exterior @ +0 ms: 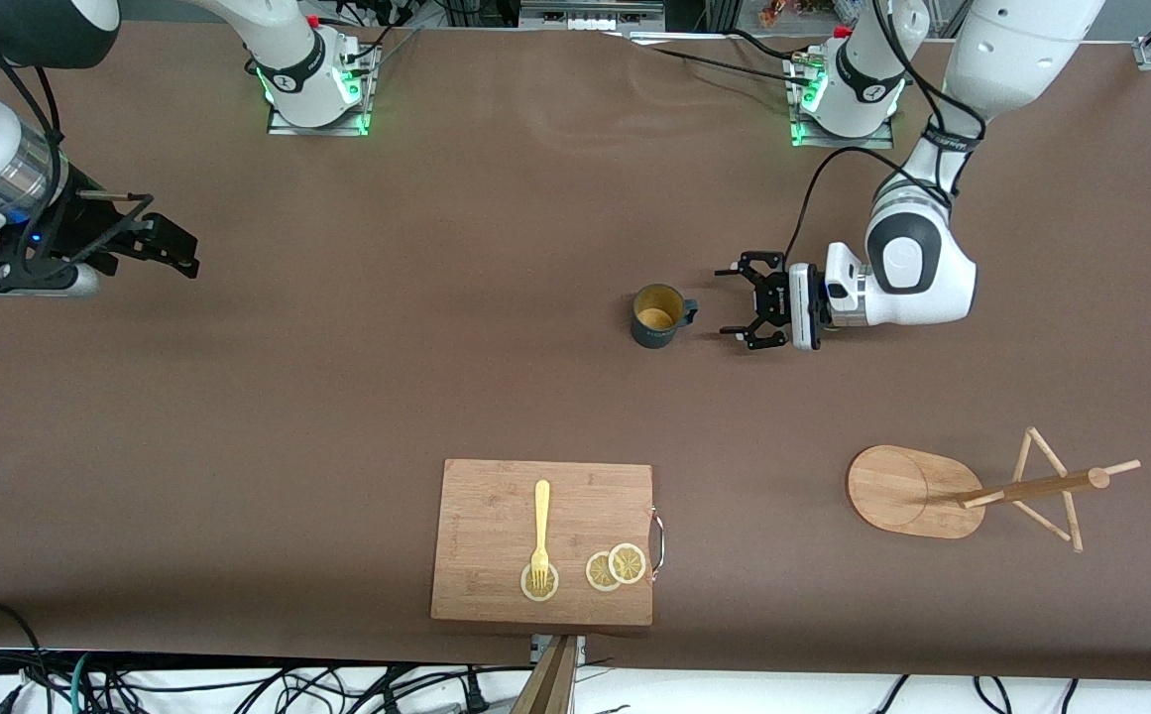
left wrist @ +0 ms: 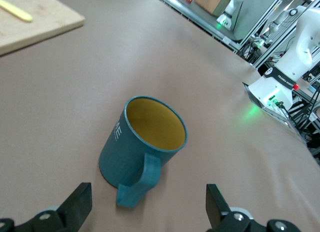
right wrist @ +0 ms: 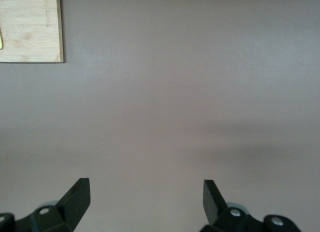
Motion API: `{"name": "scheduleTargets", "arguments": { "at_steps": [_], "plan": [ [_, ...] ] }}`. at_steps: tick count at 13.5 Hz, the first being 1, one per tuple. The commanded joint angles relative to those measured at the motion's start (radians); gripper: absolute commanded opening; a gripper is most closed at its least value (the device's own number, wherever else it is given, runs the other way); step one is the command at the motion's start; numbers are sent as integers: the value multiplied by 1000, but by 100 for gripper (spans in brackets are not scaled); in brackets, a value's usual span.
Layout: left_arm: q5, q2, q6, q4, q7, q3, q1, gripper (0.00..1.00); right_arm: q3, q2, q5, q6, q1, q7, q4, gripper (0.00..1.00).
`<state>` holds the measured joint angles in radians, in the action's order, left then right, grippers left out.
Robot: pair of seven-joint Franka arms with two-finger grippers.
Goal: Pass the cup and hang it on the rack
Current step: 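Grasp the mug handle with the left gripper and lift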
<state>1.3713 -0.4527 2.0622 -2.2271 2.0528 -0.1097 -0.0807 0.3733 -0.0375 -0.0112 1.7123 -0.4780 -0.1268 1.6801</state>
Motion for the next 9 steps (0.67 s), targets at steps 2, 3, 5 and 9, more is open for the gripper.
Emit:
{"name": "scheduleTargets", "arguments": {
  "at_steps": [2,3,5,9],
  "plan": [
    [161,-83,7,17,234,-30,-19,100,3,-21,-3,-52,-7,-10,-39,100],
    [176,-93,7,18,271,-31,-21,99,3,-19,-3,-71,-7,-14,-39,100],
    [201,-107,6,18,360,-38,-21,71,3,-15,-3,-72,-7,-10,-34,100],
    [219,-126,1,41,377,-38,-16,6,-150,-7,-3,-79,149,-7,-22,100]
  ]
}}
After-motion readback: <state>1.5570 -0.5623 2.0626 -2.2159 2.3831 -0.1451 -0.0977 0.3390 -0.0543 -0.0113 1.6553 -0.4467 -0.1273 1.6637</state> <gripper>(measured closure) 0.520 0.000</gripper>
